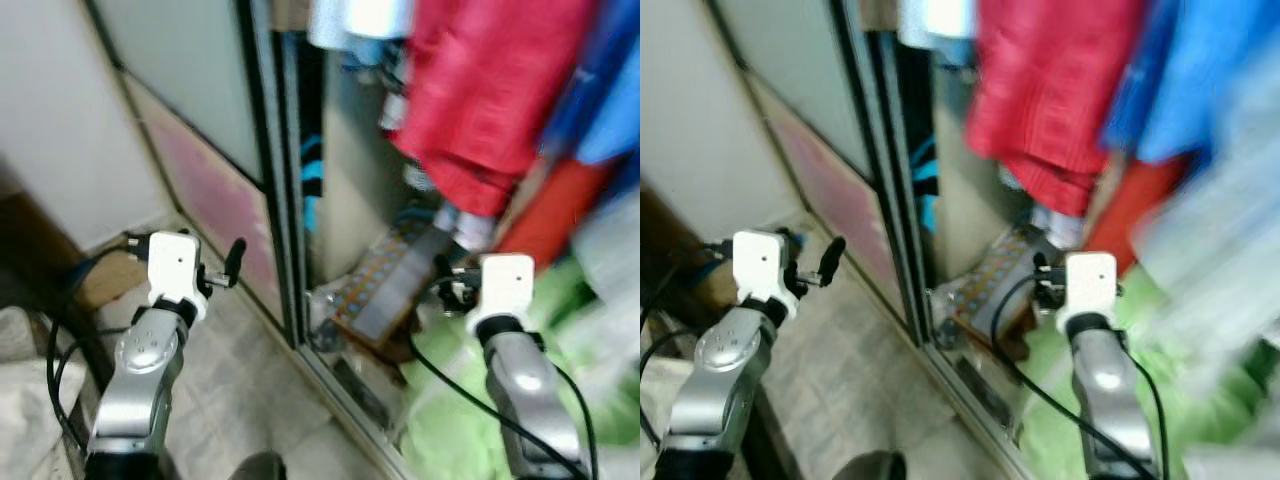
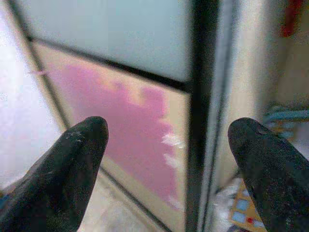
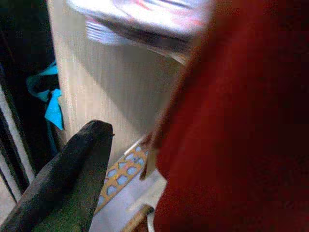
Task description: Clean up the room
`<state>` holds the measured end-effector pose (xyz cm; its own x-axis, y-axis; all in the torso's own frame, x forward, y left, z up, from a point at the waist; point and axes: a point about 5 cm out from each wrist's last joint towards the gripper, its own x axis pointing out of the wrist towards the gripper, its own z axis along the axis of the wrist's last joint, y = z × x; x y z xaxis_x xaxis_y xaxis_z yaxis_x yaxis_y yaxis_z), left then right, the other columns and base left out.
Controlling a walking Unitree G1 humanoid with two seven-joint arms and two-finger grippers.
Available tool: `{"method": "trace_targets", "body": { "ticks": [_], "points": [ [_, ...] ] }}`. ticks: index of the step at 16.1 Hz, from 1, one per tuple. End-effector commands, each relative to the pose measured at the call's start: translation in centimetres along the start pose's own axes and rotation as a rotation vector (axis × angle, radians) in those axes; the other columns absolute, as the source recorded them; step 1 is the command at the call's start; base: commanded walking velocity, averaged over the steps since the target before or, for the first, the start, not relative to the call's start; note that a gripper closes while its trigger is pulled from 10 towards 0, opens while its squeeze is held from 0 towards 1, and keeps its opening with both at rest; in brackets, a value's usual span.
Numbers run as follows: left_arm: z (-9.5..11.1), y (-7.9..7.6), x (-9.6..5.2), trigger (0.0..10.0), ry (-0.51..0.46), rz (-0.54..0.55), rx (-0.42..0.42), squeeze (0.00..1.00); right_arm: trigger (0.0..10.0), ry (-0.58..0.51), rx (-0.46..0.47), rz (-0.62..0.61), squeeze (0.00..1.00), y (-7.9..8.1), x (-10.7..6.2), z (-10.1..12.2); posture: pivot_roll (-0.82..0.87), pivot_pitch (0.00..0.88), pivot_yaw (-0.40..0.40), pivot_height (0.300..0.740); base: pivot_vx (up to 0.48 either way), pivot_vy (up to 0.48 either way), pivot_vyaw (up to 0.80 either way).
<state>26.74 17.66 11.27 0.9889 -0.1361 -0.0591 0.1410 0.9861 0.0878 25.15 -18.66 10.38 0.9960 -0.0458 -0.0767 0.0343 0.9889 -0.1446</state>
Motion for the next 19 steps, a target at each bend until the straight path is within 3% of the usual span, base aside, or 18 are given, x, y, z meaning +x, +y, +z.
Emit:
{"method": "trace_targets", "body": {
  "ticks": [1, 3, 6, 7, 9, 11, 12, 14, 15, 17, 18, 19],
  "points": [
    [-0.6, 0.5, -0.5, 10.0, 0.024, 0.029, 0.008, 0.00, 10.0, -0.013, 0.013, 0.037, 0.00, 0.8, 0.0, 0.2, 0.00, 0.000, -0.004, 0.740, 0.000, 0.000, 0.80],
    [-2.1, 0.2, -1.8, 10.0, 0.097, 0.074, -0.057, 0.00, 10.0, 0.000, 0.019, 0.054, 0.00, 0.7, -0.4, 0.0, -0.01, 0.000, 0.000, 0.740, 0.000, 0.000, 0.80],
    [-2.2, 0.0, -2.0, 10.0, 0.091, 0.068, -0.056, 0.00, 10.0, 0.032, 0.059, 0.113, 0.00, 1.1, -0.9, -0.3, 0.00, 0.000, -0.003, 0.740, 0.000, 0.000, 0.75],
    [-1.9, -0.2, -2.0, 10.0, 0.076, 0.061, -0.051, 0.00, 10.0, 0.041, 0.003, 0.132, 0.00, 1.1, -2.1, -0.4, 0.00, 0.000, -0.011, 0.740, 0.000, 0.000, 0.00],
    [-1.7, -0.2, -2.0, 10.0, 0.068, 0.059, -0.051, 0.00, 10.0, 0.017, -0.152, -0.037, 0.00, -1.1, -5.0, -0.3, -0.01, 0.000, -0.009, 0.740, 0.000, 0.000, 0.00],
    [-1.8, -0.4, -1.9, 10.0, 0.070, 0.041, -0.054, 0.00, 10.0, 0.011, -0.225, -0.090, 0.00, -2.1, -6.5, -0.3, -0.02, 0.000, -0.002, 0.740, 0.000, 0.000, 0.00],
    [-1.7, -0.9, -1.8, 10.0, 0.072, 0.004, -0.065, 0.00, 10.0, 0.060, -0.220, -0.109, 0.00, -3.0, -7.8, -1.0, -0.03, 0.000, 0.003, 0.740, 0.000, 0.000, 0.00],
    [-1.6, -1.5, -1.5, 10.0, 0.075, -0.047, -0.069, 0.00, 10.0, 0.221, -0.090, -0.078, 0.00, -3.0, -10.5, -3.1, -0.04, 0.000, 0.010, 0.740, 0.000, 0.000, 0.00],
    [-1.6, -1.5, -1.4, 10.0, 0.076, -0.048, -0.067, 0.00, 10.0, 0.264, -0.050, -0.042, 0.00, -2.5, -11.1, -3.7, -0.04, 0.000, 0.013, 0.740, 0.000, 0.000, 0.00],
    [-1.8, -1.5, -1.2, 10.0, 0.087, -0.058, -0.068, 0.00, 10.0, 0.383, 0.030, 0.093, 0.00, -1.5, -11.5, -4.7, -0.06, 0.000, 0.022, 0.740, 0.000, 0.000, 0.00],
    [-1.8, -1.6, -1.2, 10.0, 0.087, -0.062, -0.070, 0.00, 10.0, 0.374, 0.093, 0.102, 0.00, -1.4, -11.2, -4.5, -0.06, 0.000, 0.023, 0.740, 0.000, 0.000, 0.00],
    [-1.9, -1.7, -1.1, 10.0, 0.089, -0.071, -0.069, 0.00, 10.0, 0.407, 0.128, 0.197, 0.00, -1.1, -10.7, -4.5, -0.07, 0.000, 0.024, 0.740, 0.000, 0.000, 0.00]
  ]
}}
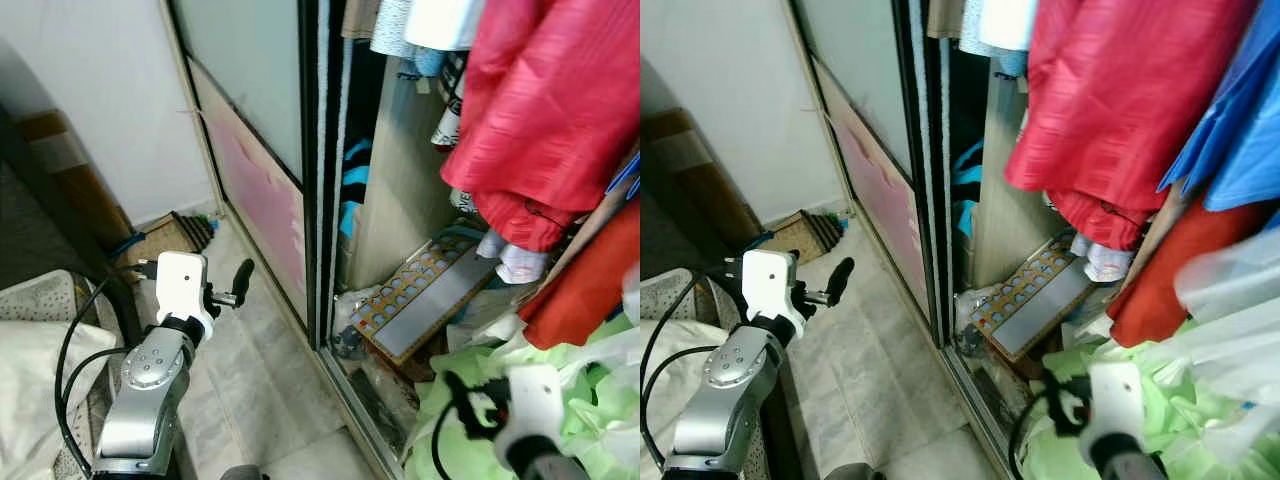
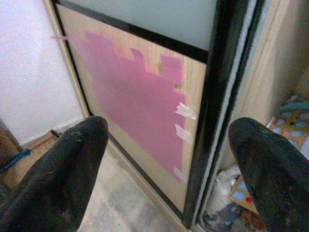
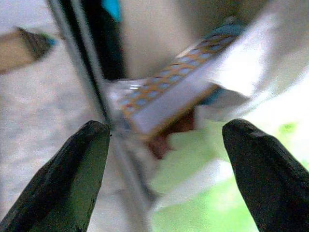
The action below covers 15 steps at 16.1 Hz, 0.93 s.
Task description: Clean up the room
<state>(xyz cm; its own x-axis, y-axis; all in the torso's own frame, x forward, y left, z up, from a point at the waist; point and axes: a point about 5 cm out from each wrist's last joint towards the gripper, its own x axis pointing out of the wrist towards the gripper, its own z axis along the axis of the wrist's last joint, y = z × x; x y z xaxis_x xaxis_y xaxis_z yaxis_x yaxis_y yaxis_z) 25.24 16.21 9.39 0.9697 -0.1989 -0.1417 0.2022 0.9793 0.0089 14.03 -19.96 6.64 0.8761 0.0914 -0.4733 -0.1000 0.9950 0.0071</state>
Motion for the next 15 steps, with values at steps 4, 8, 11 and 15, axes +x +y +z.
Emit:
{"method": "trace_targets", "body": {
  "ticks": [4, 8, 11, 15],
  "points": [
    [-0.2, -0.5, 0.7, 10.0, 0.014, -0.014, -0.006, 0.00, 10.0, 0.155, -0.071, 0.245, 0.00, 1.1, 3.8, 0.3, -0.05, 0.000, 0.015, 0.740, 0.000, 0.000, 0.00],
    [-0.9, 0.3, -0.2, 10.0, 0.022, 0.067, -0.018, 0.00, 10.0, -0.138, -0.019, 0.183, 0.00, 3.6, 6.7, 5.8, -0.01, 0.000, 0.000, 0.740, 0.000, 0.000, 0.00],
    [-0.9, 0.9, -0.5, 10.0, 0.015, 0.121, -0.028, 0.00, 10.0, -0.218, -0.037, 0.171, 0.00, 4.6, 7.5, 6.9, 0.03, 0.000, -0.024, 0.740, 0.000, 0.000, 0.00],
    [-0.7, 1.2, -0.5, 10.0, -0.010, 0.160, -0.026, 0.00, 10.0, -0.318, -0.111, 0.158, 0.00, 3.6, 8.0, 8.5, 0.03, 0.000, -0.065, 0.740, 0.000, 0.000, 0.40]
  ]
}}
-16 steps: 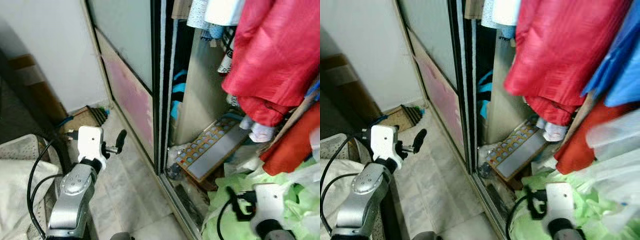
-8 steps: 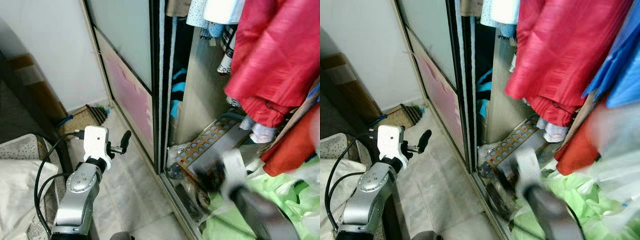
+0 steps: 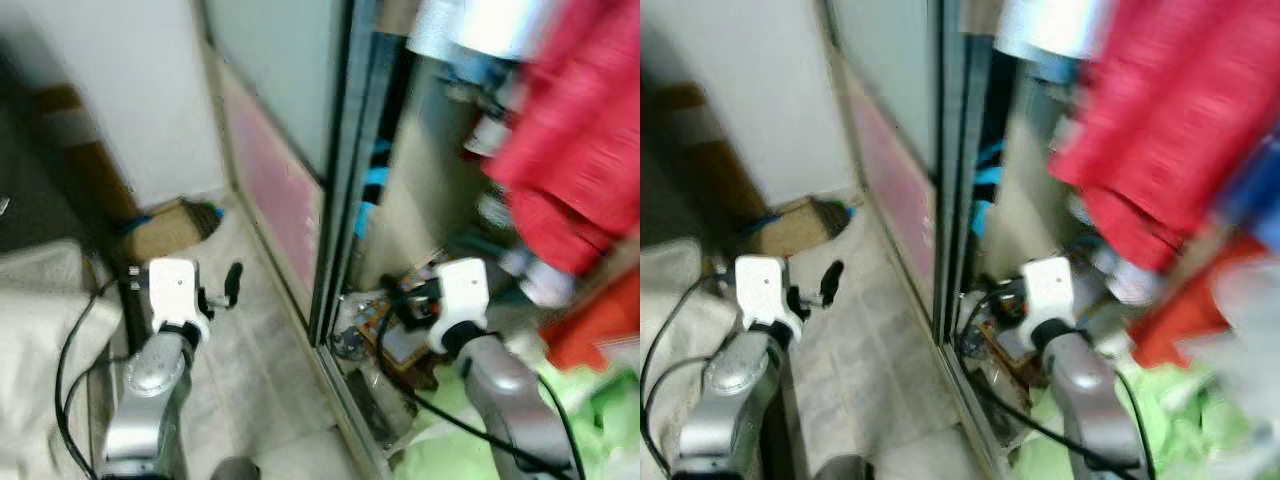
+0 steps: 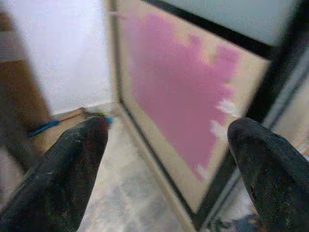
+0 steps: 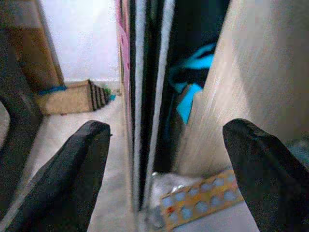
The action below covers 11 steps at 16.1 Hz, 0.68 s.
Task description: Clean up the room
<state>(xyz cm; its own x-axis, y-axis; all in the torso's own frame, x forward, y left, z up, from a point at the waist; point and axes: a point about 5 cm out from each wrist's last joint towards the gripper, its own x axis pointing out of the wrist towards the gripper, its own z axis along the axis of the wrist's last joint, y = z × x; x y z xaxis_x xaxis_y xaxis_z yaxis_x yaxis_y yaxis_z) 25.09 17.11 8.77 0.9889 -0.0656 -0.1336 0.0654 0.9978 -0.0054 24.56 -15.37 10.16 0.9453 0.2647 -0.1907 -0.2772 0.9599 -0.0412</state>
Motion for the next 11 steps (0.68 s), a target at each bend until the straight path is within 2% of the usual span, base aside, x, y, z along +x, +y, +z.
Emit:
{"method": "trace_targets", "body": {
  "ticks": [1, 3, 8, 11],
  "points": [
    [-0.1, 0.4, -0.3, 10.0, -0.002, 0.028, 0.005, 0.00, 10.0, -0.014, 0.001, -0.008, 0.00, -0.2, 0.1, 0.2, 0.03, 0.000, -0.067, 0.740, 0.000, 0.000, 0.79],
    [-0.2, 0.2, -0.4, 10.0, -0.005, 0.025, 0.006, 0.00, 10.0, -0.019, 0.004, -0.018, 0.00, -0.3, 0.1, -0.1, 0.03, 0.000, -0.057, 0.740, 0.000, 0.000, 0.79],
    [0.8, 0.2, 0.5, 10.0, -0.030, -0.002, 0.033, 0.00, 10.0, -0.085, 0.007, 0.000, 0.00, 0.9, 0.8, 0.8, 0.01, 0.000, -0.010, 0.740, 0.000, 0.000, 0.79],
    [1.1, 0.0, 0.7, 10.0, -0.026, -0.001, 0.041, 0.00, 10.0, -0.098, 0.006, 0.002, 0.00, 0.9, 1.0, 0.8, 0.01, 0.000, -0.005, 0.740, 0.000, 0.000, 0.79]
  ]
}}
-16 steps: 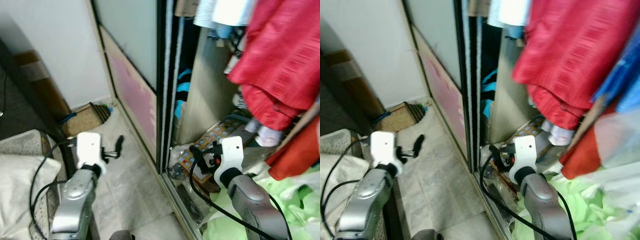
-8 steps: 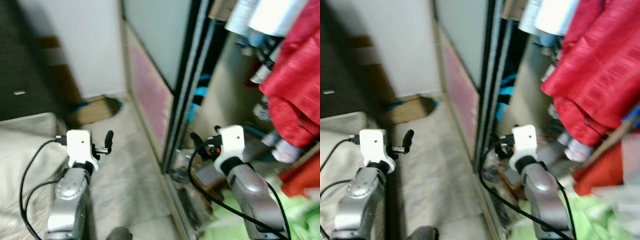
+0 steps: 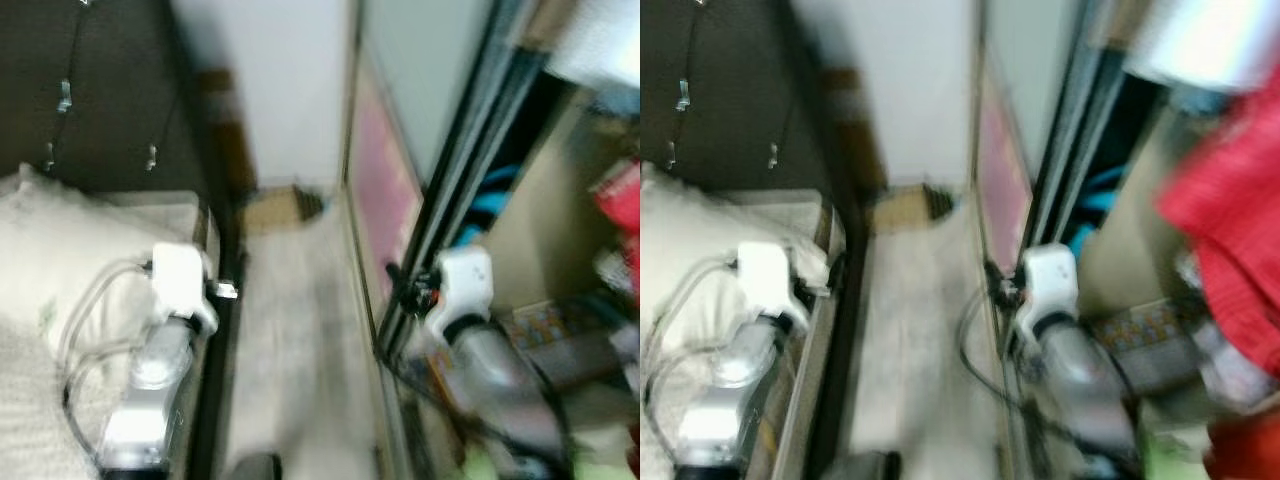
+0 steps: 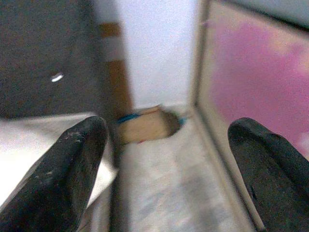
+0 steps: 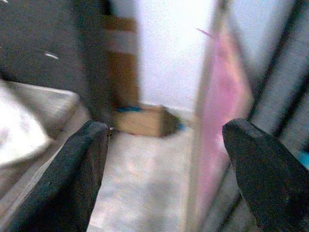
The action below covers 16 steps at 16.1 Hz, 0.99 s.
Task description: Clean up the room
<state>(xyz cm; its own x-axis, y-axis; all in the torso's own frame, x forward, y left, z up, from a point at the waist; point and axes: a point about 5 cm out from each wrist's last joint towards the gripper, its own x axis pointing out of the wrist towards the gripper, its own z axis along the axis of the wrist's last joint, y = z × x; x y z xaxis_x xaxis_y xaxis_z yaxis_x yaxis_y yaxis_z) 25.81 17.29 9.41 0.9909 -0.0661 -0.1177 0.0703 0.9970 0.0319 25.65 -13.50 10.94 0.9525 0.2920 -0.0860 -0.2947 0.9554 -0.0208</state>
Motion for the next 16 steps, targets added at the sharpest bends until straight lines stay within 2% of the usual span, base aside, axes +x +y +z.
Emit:
{"method": "trace_targets", "body": {
  "ticks": [1, 5, 6, 8, 9, 12, 14, 16],
  "points": [
    [0.16, -0.31, 0.05, 10.0, 0.019, 0.005, -0.018, 0.00, 10.0, 0.005, -0.012, -0.021, 0.00, -0.64, -0.29, -0.29, 0.01, 0.000, -0.005, 0.740, 0.000, 0.000, 0.79],
    [0.08, -0.54, -0.19, 10.0, 0.049, 0.025, -0.043, 0.00, 10.0, 0.000, -0.011, -0.017, 0.00, -0.60, -0.23, -0.32, 0.02, 0.000, -0.006, 0.740, 0.000, 0.000, 0.79],
    [0.23, -0.35, -0.37, 10.0, 0.053, 0.056, -0.006, 0.00, 10.0, -0.002, -0.011, -0.015, 0.00, -0.54, -0.21, -0.38, 0.02, 0.000, -0.006, 0.740, 0.000, 0.000, 0.79],
    [0.23, -0.51, -0.43, 10.0, 0.040, 0.021, -0.029, 0.00, 10.0, -0.005, -0.013, -0.013, 0.00, -0.53, -0.23, -0.39, 0.01, 0.000, -0.005, 0.740, 0.000, 0.000, 0.79],
    [0.67, -0.23, -0.50, 10.0, -0.013, 0.040, -0.001, 0.00, 10.0, -0.006, -0.013, -0.013, 0.00, -0.56, -0.27, -0.43, 0.01, 0.000, -0.005, 0.740, 0.000, 0.000, 0.79],
    [1.08, -0.09, -0.57, 10.0, -0.069, 0.043, 0.065, 0.00, 10.0, -0.004, -0.012, -0.013, 0.00, -0.57, -0.35, -0.51, 0.01, 0.000, -0.006, 0.740, 0.000, 0.000, 0.79],
    [0.67, -0.21, -0.64, 10.0, -0.028, 0.065, 0.026, 0.00, 10.0, -0.004, -0.014, -0.014, 0.00, -0.64, -0.47, -0.57, 0.01, 0.000, -0.010, 0.740, 0.000, 0.000, 0.79],
    [0.52, -0.53, -0.66, 10.0, -0.028, 0.060, 0.061, 0.00, 10.0, -0.002, -0.015, -0.016, 0.00, -0.75, -0.50, -0.67, 0.01, 0.000, -0.016, 0.740, 0.000, 0.000, 0.79]
  ]
}}
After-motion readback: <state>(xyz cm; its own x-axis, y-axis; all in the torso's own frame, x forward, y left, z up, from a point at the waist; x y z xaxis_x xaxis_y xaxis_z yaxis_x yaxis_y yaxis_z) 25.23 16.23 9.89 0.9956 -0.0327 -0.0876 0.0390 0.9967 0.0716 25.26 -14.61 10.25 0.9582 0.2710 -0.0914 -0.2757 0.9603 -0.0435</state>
